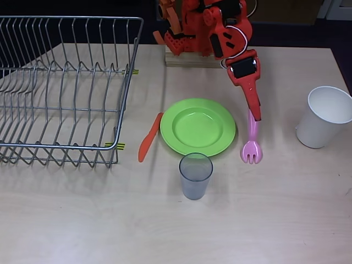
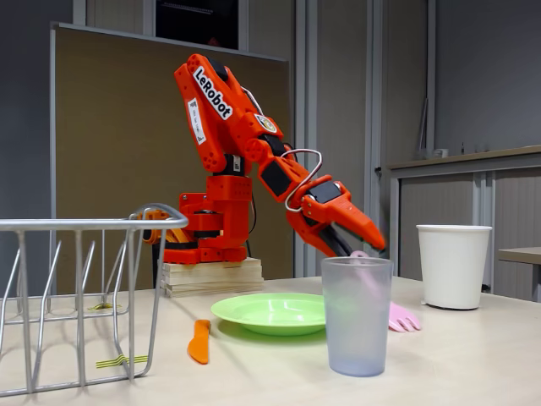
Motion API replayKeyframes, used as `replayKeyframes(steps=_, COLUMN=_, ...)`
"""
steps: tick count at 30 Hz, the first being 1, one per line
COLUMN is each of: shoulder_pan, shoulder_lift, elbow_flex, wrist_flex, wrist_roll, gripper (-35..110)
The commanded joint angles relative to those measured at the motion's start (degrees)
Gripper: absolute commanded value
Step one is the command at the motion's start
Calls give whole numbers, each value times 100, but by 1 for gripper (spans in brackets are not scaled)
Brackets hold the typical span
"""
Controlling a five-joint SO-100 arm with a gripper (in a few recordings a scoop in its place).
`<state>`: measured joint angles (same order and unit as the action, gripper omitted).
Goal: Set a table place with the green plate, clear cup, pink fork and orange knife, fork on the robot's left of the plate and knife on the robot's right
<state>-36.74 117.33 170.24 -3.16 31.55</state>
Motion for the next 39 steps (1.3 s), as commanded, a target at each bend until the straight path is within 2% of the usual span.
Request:
replayKeyframes(steps=1, shoulder_pan=-220, shoulder_lift=53, elbow_flex=18, wrist_flex=-18, wrist_roll=413, gripper=27)
replayKeyframes(steps=8, shoulder_pan=-422, shoulder_lift=0, elbow_flex=18, wrist_flex=290, wrist_roll=1336, gripper=30)
replayKeyframes(steps=16, shoulder_pan=-387, shoulder_lift=-79, elbow_flex=26, wrist_flex=360, wrist_roll=1740, gripper=33)
replayKeyframes(steps=29, shoulder_pan=-519, shoulder_lift=-255, elbow_flex=9, wrist_flex=325, wrist_roll=3410, gripper=39)
replayKeyframes(steps=34, shoulder_pan=-483, shoulder_lift=-193, elbow_flex=-9, wrist_flex=308, wrist_roll=3305, gripper=39)
replayKeyframes(steps=39, shoulder_pan=-325, shoulder_lift=729, elbow_flex=-193, wrist_flex=861, wrist_roll=1881, gripper=30)
